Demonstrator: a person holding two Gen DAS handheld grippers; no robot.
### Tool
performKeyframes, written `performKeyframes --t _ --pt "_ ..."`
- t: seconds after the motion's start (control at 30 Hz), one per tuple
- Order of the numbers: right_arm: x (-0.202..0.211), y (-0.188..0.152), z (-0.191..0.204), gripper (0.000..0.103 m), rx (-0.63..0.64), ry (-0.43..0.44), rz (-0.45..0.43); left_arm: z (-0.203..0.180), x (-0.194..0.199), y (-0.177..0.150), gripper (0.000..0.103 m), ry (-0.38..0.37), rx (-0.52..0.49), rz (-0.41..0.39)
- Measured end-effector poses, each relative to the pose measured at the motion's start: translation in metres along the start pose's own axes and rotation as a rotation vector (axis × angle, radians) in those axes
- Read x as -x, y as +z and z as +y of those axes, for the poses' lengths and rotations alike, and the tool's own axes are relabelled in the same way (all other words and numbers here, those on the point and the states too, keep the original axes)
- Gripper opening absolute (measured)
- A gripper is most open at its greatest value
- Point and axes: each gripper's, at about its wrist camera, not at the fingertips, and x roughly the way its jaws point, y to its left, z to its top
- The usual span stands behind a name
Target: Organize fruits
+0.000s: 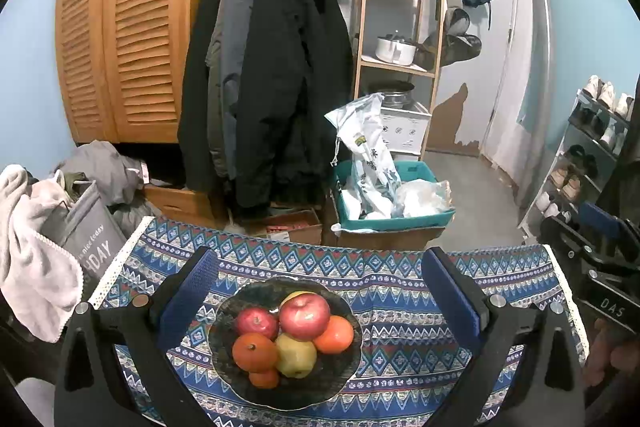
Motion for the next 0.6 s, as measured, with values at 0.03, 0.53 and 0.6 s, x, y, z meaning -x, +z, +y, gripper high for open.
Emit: performKeyframes --t 0.03,0.53,0.6 --pt "0.0 0.0 0.0001 0.089 0.0 0.0 -0.001 -0.0003 0.0004 0.0 0.102 0.001 -0.001 -0.001" --pt "0.0014 0.0006 -0.0012 0.089 0.006 -0.003 -0.003 -0.0035 0.0055 0.0006 0.102 0.027 -0.024 -0.023" --pt "0.0012 0.0006 -0.0009 0.089 0.005 -0.003 -0.002 -0.0035 0.0057 0.0008 0.102 0.027 -0.023 -0.021"
